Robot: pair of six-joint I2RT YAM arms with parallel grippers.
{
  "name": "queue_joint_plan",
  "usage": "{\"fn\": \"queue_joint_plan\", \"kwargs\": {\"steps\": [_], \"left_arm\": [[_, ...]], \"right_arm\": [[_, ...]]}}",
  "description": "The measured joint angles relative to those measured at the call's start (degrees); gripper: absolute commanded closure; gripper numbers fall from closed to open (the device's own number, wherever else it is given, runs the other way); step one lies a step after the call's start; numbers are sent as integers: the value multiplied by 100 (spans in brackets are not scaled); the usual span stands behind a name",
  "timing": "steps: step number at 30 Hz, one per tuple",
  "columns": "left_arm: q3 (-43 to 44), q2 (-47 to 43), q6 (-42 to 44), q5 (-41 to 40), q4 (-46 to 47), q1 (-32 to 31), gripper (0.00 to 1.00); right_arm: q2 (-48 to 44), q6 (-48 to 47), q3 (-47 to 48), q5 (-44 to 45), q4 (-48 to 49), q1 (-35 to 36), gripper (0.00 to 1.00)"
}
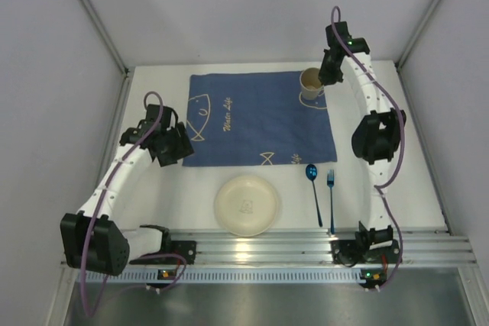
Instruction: Set the dinner table for one person
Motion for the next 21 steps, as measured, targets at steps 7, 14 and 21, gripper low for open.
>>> {"fn": "queue_joint_plan", "kwargs": {"steps": [7, 14, 21], "left_arm": [[-122, -146, -321, -4, -76, -271, 35], [-341, -157, -505, 0, -74, -555, 35], [-579, -236, -601, 63, -74, -621, 35]], "right_arm": [[339, 286, 120, -72, 476, -127, 96], [494, 535, 181, -256, 621, -188, 77], [555, 697, 181, -398, 728, -273, 0]]}}
